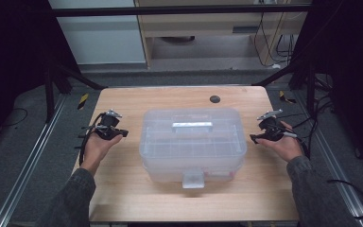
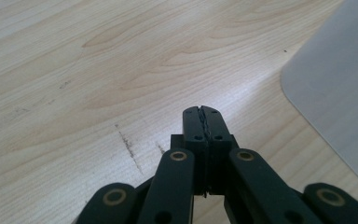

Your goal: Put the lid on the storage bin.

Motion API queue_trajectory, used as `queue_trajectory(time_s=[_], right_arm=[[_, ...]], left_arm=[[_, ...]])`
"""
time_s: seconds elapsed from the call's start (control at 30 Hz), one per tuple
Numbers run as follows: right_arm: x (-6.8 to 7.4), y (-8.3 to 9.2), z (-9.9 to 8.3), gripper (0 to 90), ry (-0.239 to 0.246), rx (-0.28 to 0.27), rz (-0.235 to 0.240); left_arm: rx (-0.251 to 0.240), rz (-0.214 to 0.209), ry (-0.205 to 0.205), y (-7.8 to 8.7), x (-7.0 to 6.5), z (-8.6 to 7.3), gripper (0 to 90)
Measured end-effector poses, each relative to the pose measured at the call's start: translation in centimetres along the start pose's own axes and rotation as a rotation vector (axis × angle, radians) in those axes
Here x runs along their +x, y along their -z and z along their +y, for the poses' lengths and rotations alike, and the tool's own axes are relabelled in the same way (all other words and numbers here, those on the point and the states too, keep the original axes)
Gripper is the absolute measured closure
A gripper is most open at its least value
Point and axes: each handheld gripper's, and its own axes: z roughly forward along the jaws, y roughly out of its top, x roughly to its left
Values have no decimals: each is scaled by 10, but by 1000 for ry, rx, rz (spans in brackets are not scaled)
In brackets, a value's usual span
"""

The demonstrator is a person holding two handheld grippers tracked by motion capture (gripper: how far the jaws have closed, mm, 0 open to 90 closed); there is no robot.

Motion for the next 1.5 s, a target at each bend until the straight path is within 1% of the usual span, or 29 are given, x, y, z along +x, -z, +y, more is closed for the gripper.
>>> queue_trajectory(time_s=[0.2, 0.27, 0.3, 0.33, 0.37, 0.43, 0.5, 0.53, 0.57, 0.6, 0.63, 0.67, 0.7, 0.73, 0.77, 0.8, 0.83, 0.87, 0.93, 1.0, 1.13, 1.2, 1.27, 1.3, 1.37, 1.5], right_arm=[[-3, -12, 4, 222, -35, -20, -4], [-3, -16, 4, 208, -47, -24, 1], [-3, -17, 5, 197, -63, -15, 5], [-3, -19, 5, 190, -69, -16, 9], [-2, -21, 5, 185, -71, -21, 7], [-2, -23, 5, 177, -79, -32, 3], [-2, -25, 5, 171, -92, -44, 4], [-3, -26, 5, 167, -94, -50, 2], [-3, -27, 6, 161, -100, -55, 2], [-4, -28, 6, 155, -102, -61, -1], [-5, -29, 6, 144, -111, -62, 1], [-5, -31, 6, 133, -120, -63, -1], [-6, -32, 6, 125, -134, -63, 4], [-7, -34, 6, 122, -142, -62, 5], [-7, -35, 6, 121, -145, -63, -2], [-8, -36, 5, 117, -148, -63, -5], [-8, -37, 5, 111, -160, -66, -2], [-8, -39, 4, 106, -162, -66, -5], [-8, -41, 4, 104, -175, -69, -5], [-7, -43, 3, 97, -183, -72, -9], [-6, -46, 2, 91, -204, -81, -5], [-6, -46, 2, 82, -215, -86, -3], [-6, -47, 2, 82, -224, -92, -1], [-6, -48, 1, 82, -229, -96, -3], [-5, -49, 0, 75, -240, -102, 6], [-4, -49, -2, 64, -255, -122, -2]], left_arm=[[-4, 37, -9, -14, -3, 1, 898], [6, 56, -23, -19, -3, 1, 898], [5, 67, -30, -22, -3, 0, 898], [3, 72, -32, -24, -3, -1, 897], [-2, 78, -29, -25, -2, -1, 897], [-35, 73, 6, -28, 1, -3, 896], [-71, 83, 39, -29, 4, -5, 888], [-80, 85, 49, -30, 6, -6, 866], [-90, 90, 61, -32, 8, -7, 815], [-98, 101, 80, -33, 10, -7, 728], [-106, 120, 89, -34, 11, -7, 610], [-126, 147, 106, -36, 12, -8, 521], [-144, 171, 113, -37, 12, -9, 439], [-144, 193, 115, -39, 13, -10, 373], [-148, 201, 115, -40, 13, -10, 329], [-159, 203, 112, -41, 13, -12, 308], [-162, 210, 110, -43, 13, -13, 285], [-163, 217, 110, -45, 13, -14, 253], [-172, 217, 108, -48, 13, -17, 214], [-169, 206, 119, -51, 13, -19, 181], [-172, 186, 137, -56, 14, -22, 159], [-165, 186, 142, -58, 14, -23, 134], [-163, 177, 145, -60, 13, -24, 129], [-162, 176, 148, -62, 13, -25, 124], [-173, 176, 151, -63, 13, -26, 99], [-172, 178, 149, -64, 12, -26, 85]])
